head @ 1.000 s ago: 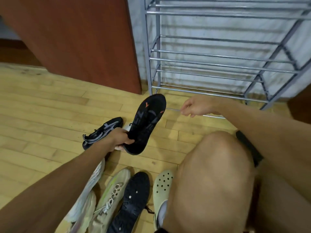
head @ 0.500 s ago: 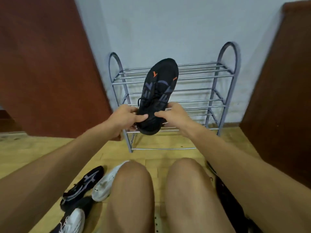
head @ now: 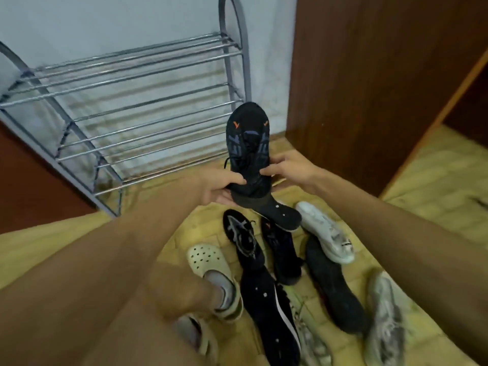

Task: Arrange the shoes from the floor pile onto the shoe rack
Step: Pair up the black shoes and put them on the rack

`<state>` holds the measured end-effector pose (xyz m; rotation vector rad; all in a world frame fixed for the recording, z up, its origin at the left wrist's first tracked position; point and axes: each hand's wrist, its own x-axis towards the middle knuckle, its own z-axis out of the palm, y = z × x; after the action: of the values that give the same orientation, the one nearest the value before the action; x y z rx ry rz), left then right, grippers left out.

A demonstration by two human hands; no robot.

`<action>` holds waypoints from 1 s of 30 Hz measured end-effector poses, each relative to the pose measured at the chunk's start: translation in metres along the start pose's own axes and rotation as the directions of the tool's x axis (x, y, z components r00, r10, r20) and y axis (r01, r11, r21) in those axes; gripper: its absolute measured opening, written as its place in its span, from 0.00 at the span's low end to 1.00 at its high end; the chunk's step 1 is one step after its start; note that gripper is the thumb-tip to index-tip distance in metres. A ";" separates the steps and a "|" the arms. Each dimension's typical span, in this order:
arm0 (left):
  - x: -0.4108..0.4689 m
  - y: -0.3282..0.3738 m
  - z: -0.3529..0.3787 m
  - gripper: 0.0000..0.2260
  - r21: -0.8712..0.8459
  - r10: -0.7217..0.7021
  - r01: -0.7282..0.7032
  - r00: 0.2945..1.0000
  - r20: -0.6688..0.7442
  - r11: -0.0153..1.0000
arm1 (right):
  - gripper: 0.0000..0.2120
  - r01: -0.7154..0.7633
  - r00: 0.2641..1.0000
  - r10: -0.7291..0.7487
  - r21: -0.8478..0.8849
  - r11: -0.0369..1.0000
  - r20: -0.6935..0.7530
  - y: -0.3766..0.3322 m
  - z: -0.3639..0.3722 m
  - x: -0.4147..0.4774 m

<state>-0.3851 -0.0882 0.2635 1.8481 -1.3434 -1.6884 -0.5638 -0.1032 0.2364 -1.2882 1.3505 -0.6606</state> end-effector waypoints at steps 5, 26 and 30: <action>0.035 -0.055 0.053 0.16 -0.202 -0.096 0.093 0.995 -0.003 0.975 | 0.11 -0.172 0.982 0.180 0.121 0.978 -0.058 0.077 -0.026 -0.005; 0.082 -0.142 0.032 0.18 -0.286 -0.344 0.299 0.931 -0.122 0.910 | 0.13 -0.766 0.643 0.766 0.005 0.643 -0.025 0.267 0.046 0.040; 0.081 -0.139 0.033 0.19 -0.343 -0.349 0.298 0.933 -0.094 0.891 | 0.20 -0.741 0.658 0.751 -0.135 0.658 0.053 0.236 0.029 0.028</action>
<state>-0.3659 -0.0674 0.1011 2.0309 -0.6694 -1.7485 -0.6061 -0.0616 0.0042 -0.6979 1.6751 0.0669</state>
